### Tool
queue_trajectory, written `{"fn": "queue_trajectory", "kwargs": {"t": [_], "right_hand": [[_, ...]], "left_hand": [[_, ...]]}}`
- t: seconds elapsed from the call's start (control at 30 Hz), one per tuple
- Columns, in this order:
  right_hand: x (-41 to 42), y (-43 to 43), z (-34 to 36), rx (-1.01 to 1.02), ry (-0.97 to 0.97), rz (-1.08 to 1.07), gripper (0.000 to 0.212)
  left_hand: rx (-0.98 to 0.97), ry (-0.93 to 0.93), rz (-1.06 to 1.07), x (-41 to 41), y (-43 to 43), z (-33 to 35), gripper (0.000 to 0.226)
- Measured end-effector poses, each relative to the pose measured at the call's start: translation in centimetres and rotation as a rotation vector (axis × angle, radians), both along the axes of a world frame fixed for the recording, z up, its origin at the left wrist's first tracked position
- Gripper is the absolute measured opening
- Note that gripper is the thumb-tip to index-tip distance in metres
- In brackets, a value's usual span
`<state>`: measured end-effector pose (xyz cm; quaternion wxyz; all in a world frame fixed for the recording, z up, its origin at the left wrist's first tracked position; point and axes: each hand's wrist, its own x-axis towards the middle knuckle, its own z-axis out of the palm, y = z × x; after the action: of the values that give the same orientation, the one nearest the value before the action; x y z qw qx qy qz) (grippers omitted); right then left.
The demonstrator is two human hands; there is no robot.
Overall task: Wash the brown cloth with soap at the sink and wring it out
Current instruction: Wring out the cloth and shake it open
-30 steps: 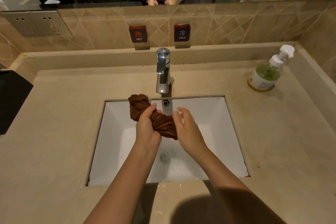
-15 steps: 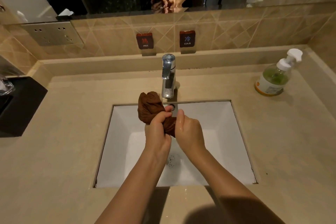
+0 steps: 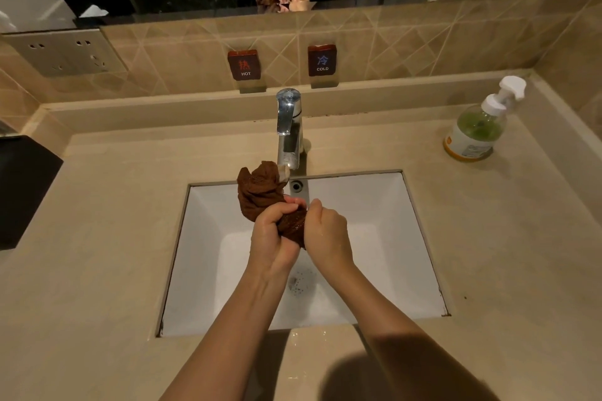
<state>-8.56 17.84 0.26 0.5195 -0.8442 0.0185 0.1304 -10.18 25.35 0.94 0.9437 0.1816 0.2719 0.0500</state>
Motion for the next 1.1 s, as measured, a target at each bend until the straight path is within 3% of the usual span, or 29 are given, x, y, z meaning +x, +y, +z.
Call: {"fn": "queue_trajectory", "kwargs": {"t": [0.3, 0.53, 1.1], "right_hand": [[0.4, -0.1, 1.8, 0.093, -0.168, -0.172, 0.052], [1.9, -0.7, 3.3, 0.132, -0.255, -0.186, 0.05], [2.5, -2.8, 4.8, 0.314, -0.375, -0.219, 0.047]], "left_hand": [[-0.002, -0.05, -0.033, 1.6, -0.9, 2.4, 0.032], [0.067, -0.118, -0.053, 2.6, -1.7, 4.6, 0.055], [0.089, -0.252, 0.009, 2.5, -4.4, 7.0, 0.05]]}}
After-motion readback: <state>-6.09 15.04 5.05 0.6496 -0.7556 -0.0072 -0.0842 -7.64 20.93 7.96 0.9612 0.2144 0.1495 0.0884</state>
